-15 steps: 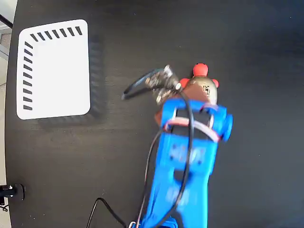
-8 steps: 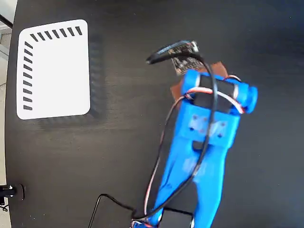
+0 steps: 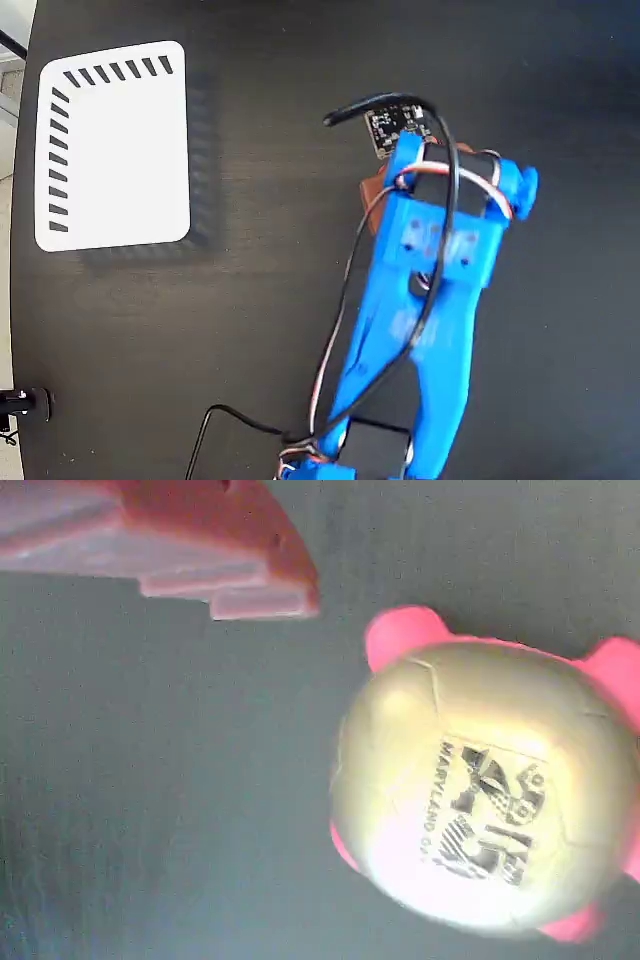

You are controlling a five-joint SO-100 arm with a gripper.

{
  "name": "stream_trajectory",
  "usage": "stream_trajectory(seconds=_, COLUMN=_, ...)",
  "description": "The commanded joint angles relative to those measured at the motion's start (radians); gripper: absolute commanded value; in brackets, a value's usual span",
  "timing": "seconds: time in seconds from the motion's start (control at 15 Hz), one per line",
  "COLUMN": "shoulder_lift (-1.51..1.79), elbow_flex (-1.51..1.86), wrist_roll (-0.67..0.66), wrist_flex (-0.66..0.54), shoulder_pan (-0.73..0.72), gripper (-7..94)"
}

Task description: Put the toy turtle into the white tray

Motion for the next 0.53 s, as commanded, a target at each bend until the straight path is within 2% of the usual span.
stream_trajectory(seconds=0.0, shoulder_lift=0.017, elbow_flex=0.005, wrist_roll=0.037, wrist_flex=0.008, shoulder_pan=-0.011, gripper=59)
stream_trajectory(seconds=0.07, shoulder_lift=-0.003, elbow_flex=0.006, wrist_roll=0.046, wrist_flex=0.008, shoulder_pan=-0.012, gripper=59)
stream_trajectory(seconds=0.2, shoulder_lift=-0.058, elbow_flex=-0.005, wrist_roll=0.066, wrist_flex=0.008, shoulder_pan=-0.017, gripper=71)
stream_trajectory(seconds=0.47, shoulder_lift=-0.121, elbow_flex=-0.003, wrist_roll=0.104, wrist_flex=-0.061, shoulder_pan=0.011, gripper=71)
